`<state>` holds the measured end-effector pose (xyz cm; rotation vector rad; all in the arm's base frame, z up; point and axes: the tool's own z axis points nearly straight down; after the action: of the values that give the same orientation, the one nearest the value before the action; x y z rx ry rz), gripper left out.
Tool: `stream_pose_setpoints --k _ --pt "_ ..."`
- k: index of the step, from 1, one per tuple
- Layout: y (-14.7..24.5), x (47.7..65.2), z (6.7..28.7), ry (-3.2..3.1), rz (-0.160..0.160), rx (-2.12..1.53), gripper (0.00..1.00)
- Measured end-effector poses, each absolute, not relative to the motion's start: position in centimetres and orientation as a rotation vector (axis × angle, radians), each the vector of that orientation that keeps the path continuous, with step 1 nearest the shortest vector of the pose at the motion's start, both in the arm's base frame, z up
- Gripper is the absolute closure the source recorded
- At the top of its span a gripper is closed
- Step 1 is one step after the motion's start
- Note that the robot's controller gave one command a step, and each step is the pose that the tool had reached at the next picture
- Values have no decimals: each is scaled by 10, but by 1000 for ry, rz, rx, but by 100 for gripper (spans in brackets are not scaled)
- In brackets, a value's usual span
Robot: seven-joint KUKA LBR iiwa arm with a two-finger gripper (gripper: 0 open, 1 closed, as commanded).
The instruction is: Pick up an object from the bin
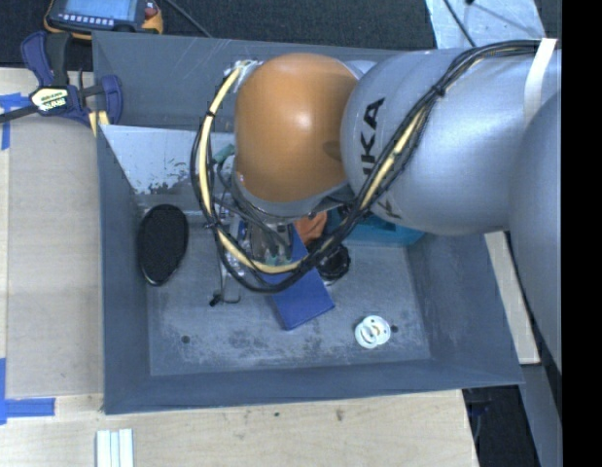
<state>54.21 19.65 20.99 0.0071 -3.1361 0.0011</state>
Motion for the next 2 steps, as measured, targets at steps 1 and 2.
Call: stream_pose_setpoints --k 1,2 --pt "195 544 215 -3144 -2 0 0" --pt "220 579 147 -3151 -5 23 0"
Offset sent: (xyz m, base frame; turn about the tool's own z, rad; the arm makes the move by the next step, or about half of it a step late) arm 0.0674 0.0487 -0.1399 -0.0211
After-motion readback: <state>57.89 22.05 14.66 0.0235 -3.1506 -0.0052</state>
